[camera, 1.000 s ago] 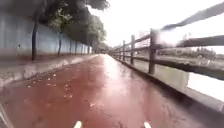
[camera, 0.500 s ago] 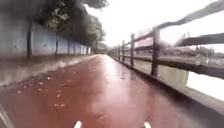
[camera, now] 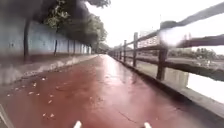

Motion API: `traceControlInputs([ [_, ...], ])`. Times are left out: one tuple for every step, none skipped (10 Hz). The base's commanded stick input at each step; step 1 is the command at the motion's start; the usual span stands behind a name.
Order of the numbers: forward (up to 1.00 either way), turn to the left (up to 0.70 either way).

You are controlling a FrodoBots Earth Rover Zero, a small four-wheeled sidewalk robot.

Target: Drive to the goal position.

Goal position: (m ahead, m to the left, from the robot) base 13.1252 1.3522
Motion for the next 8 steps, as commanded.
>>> traceControlInputs([
  [0.50, 0.00],
  [0.50, 0.00],
  [0.50, 0.00],
  [0.50, 0.00],
  [0.50, 0.00],
  [0.50, 0.00],
  [0.50, 0.00],
  [0.50, 0.00],
])
